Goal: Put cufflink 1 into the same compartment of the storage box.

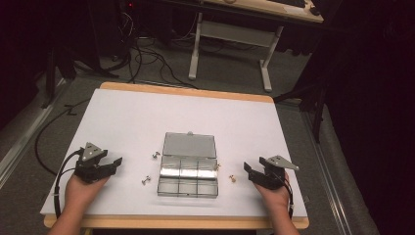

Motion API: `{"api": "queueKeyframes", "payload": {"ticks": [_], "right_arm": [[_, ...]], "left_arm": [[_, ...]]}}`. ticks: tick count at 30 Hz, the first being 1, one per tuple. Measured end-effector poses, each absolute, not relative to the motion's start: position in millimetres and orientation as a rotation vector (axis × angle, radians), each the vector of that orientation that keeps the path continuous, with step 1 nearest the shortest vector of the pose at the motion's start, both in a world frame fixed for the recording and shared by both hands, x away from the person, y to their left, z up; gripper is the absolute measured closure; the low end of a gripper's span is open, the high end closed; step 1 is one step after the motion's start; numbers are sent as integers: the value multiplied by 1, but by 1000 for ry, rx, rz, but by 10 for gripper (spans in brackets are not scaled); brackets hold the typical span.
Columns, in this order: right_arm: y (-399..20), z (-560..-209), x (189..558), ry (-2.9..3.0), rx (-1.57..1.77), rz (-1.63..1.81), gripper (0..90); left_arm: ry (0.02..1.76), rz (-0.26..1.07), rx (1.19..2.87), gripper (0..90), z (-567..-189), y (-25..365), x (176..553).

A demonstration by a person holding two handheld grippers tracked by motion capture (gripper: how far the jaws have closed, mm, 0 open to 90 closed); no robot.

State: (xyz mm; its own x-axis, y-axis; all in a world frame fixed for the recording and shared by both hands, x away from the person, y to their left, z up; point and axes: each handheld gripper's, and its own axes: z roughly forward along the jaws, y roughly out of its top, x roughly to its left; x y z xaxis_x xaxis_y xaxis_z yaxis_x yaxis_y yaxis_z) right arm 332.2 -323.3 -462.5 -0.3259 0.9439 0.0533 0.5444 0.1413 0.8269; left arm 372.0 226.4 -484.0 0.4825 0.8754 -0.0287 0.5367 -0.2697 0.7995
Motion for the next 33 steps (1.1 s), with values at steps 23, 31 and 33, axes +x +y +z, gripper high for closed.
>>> {"api": "queueKeyframes", "payload": {"ticks": [23, 31, 33], "right_arm": [[-251, -475, 373, 2096, 1396, 1017, 286], [-245, -480, 380, 2124, 1408, 961, 318], [-245, -480, 380, 2132, 1411, 954, 324]], "left_arm": [[1158, 574, 1982, 348, -485, 222, 372], [1157, 575, 1979, 344, -485, 222, 372], [1158, 576, 1980, 344, -485, 222, 372]]}}
